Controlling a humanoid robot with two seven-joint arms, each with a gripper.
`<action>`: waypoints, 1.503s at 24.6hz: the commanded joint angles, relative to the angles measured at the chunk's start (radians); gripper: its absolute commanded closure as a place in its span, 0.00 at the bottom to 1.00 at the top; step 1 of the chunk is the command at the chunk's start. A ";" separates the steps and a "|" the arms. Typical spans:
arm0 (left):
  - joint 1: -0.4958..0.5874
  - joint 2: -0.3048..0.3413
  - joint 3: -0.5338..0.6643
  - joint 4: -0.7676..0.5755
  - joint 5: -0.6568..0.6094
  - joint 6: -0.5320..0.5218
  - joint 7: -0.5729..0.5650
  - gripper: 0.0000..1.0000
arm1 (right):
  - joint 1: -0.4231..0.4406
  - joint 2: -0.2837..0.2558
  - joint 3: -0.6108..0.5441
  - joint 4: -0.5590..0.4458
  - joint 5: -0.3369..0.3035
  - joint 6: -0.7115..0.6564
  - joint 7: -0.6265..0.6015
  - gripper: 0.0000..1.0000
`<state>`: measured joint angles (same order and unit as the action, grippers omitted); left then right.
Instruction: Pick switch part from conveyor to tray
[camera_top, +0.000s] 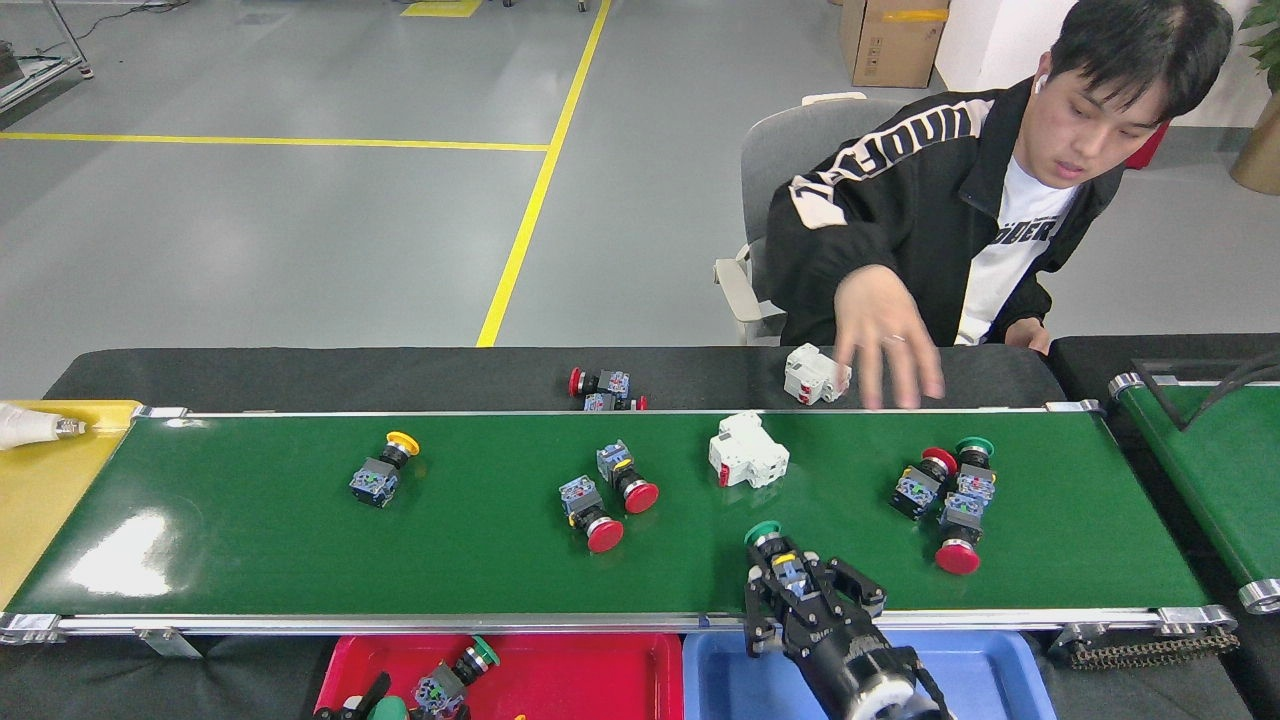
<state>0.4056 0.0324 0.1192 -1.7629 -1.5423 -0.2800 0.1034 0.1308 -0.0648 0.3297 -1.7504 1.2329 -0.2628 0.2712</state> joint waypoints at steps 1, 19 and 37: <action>-0.016 -0.026 0.083 -0.013 0.022 0.004 -0.045 0.00 | -0.005 0.010 0.005 -0.020 -0.001 -0.144 0.005 0.67; -0.692 0.044 0.183 0.608 -0.156 0.091 -0.080 0.00 | -0.091 0.163 -0.397 0.002 -0.004 -0.141 0.002 0.05; -0.938 0.247 0.028 1.103 -0.073 0.033 0.053 0.95 | -0.178 0.198 -0.028 0.178 0.203 0.542 -0.135 0.06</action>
<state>-0.5229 0.2690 0.1499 -0.6438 -1.6313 -0.2133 0.1485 -0.0132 0.1283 0.2561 -1.5967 1.4357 0.1648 0.1295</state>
